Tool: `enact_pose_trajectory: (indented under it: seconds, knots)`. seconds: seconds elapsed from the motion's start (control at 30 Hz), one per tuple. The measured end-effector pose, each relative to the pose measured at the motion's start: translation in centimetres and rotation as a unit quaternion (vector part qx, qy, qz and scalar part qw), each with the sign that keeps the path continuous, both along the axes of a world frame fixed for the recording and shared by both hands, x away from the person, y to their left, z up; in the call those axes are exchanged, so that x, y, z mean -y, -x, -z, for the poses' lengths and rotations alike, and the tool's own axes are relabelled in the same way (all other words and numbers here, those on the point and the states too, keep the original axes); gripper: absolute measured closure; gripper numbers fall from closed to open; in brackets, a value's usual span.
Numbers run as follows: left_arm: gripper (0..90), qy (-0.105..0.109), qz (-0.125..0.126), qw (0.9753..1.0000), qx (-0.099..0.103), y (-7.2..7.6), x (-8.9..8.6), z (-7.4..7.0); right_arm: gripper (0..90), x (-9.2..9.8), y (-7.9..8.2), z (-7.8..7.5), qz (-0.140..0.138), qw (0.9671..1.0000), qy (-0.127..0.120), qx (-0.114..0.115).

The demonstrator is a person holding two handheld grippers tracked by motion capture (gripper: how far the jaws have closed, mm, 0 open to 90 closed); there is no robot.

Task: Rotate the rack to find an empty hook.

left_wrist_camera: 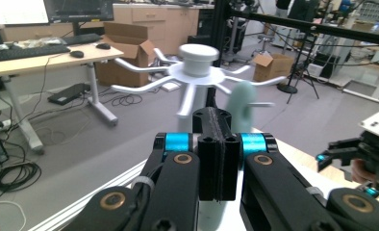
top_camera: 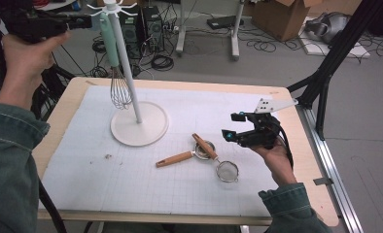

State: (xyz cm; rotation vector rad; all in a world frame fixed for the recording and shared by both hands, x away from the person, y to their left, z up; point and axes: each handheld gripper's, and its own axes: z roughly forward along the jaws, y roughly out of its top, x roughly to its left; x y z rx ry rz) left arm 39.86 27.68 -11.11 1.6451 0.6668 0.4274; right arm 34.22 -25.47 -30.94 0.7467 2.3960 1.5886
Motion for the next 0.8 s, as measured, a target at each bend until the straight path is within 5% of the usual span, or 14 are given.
enact_pose_trajectory:
  seconds: [0.4, 0.8]
  knots:
    - [89.0, -0.001, 0.031, 0.9995, 0.009, 2.7, 1.5, -0.4, 21.5, -0.4, 0.6, 0.0, 0.009, 0.9999, 0.007, 0.008]
    - [89.0, 0.005, 0.038, 0.9993, 0.006, 2.3, 3.8, -0.5, 21.6, -0.5, 1.0, 0.0, 0.009, 0.9999, 0.006, 0.012]
